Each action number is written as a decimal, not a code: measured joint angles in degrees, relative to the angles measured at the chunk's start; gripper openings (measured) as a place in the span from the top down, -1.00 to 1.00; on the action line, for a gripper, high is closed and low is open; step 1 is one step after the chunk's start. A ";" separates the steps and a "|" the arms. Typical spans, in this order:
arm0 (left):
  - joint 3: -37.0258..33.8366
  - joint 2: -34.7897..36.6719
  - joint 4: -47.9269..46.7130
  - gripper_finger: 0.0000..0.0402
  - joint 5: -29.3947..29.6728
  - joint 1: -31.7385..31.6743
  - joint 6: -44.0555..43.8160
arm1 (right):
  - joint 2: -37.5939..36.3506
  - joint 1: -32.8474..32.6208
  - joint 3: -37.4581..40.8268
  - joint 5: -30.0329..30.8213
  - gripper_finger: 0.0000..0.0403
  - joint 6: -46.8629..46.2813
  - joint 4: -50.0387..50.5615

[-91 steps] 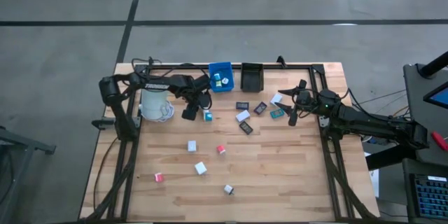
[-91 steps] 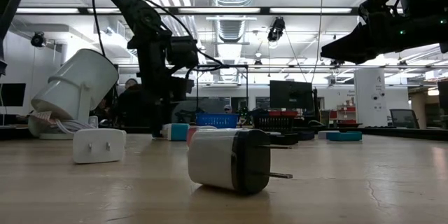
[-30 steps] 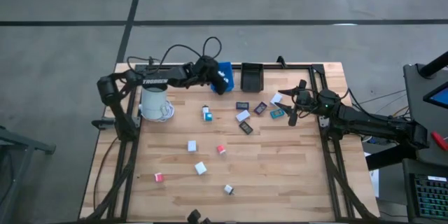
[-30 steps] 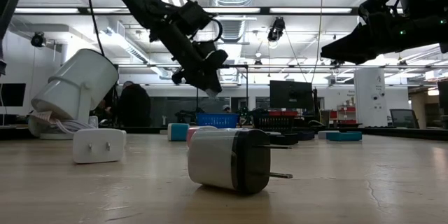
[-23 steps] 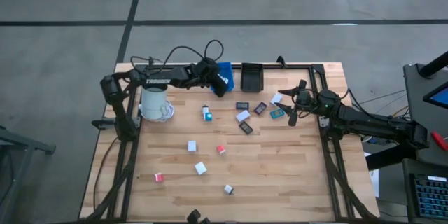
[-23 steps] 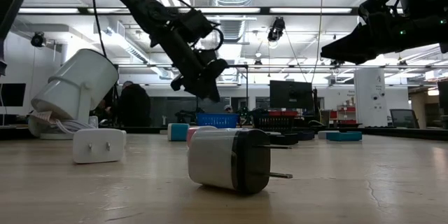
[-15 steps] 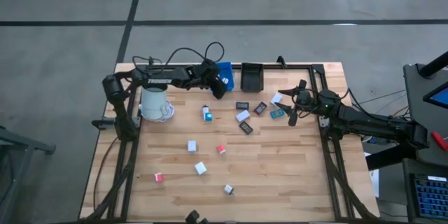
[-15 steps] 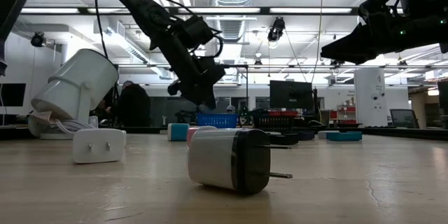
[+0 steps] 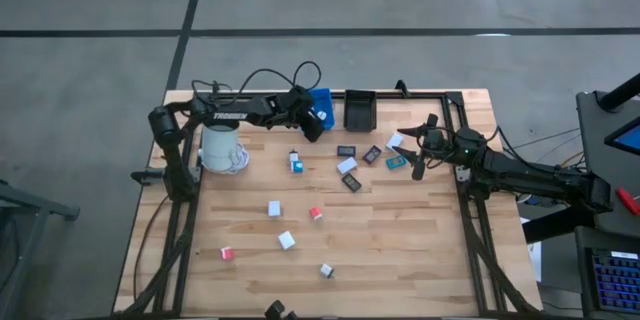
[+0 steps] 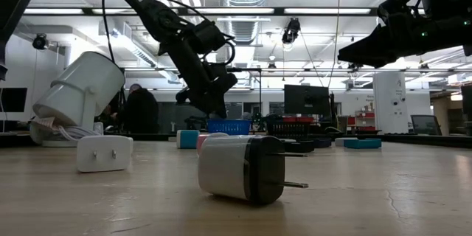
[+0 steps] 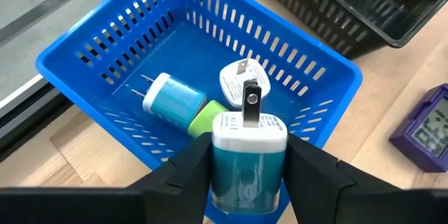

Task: Pick & Place Office items
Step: Put the small blue adapter into the blue basket, then put the big blue adapter into the blue basket

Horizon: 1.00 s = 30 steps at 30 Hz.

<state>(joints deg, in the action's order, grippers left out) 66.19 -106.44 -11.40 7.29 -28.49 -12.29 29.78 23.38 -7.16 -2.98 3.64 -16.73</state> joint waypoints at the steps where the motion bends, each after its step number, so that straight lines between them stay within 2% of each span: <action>1: 0.00 0.00 -0.01 0.17 0.00 0.00 0.00 | 0.00 0.02 0.00 0.00 -0.27 0.00 0.01; 15: 0.00 0.01 0.00 0.02 -0.24 -0.12 0.00 | 0.00 -0.01 0.00 0.01 -0.27 0.00 0.00; 30: 0.02 2.32 0.67 0.01 -0.48 -0.15 0.42 | 0.00 0.02 0.00 0.02 -0.27 0.00 0.00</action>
<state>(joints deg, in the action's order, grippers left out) 66.22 -104.12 -10.73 6.81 -28.64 -11.88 29.78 23.40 -7.16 -2.96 3.64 -16.73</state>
